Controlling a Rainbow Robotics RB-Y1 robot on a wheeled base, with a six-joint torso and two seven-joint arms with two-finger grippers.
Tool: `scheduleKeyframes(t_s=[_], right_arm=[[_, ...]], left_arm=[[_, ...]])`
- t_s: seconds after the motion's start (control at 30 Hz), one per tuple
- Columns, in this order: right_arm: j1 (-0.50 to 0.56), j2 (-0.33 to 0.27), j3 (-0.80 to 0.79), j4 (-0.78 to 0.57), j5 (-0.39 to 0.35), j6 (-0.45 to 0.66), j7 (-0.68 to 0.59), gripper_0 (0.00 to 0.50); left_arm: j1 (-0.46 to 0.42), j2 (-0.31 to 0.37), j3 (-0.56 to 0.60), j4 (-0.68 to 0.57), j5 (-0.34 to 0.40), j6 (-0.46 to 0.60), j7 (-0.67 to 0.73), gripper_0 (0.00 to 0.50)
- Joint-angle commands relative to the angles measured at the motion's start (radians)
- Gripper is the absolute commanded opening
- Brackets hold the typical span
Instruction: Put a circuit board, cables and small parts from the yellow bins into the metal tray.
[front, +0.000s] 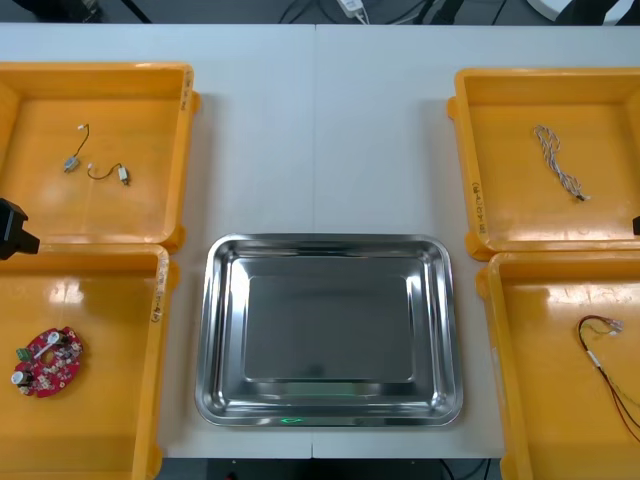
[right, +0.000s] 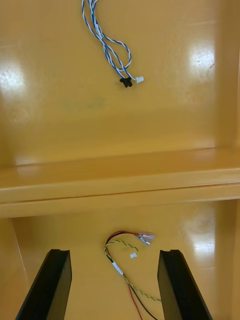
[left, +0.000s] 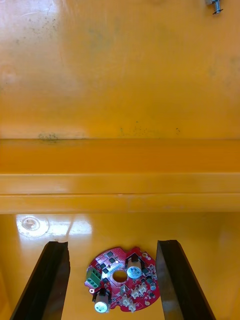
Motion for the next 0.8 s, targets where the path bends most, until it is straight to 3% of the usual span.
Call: scheduleKeyframes(t_s=[0.03,0.8], right_arm=[[0.008,-0.047,-0.028,-0.005,-0.004,0.005,0.021,0.5],[0.008,-0.047,-0.028,-0.005,-0.004,0.005,0.021,0.5]], left_arm=[[0.022,0.049,0.033,-0.003,0.007,-0.012,-0.075,0.5],[0.022,0.049,0.033,-0.003,0.007,-0.012,-0.075,0.5]])
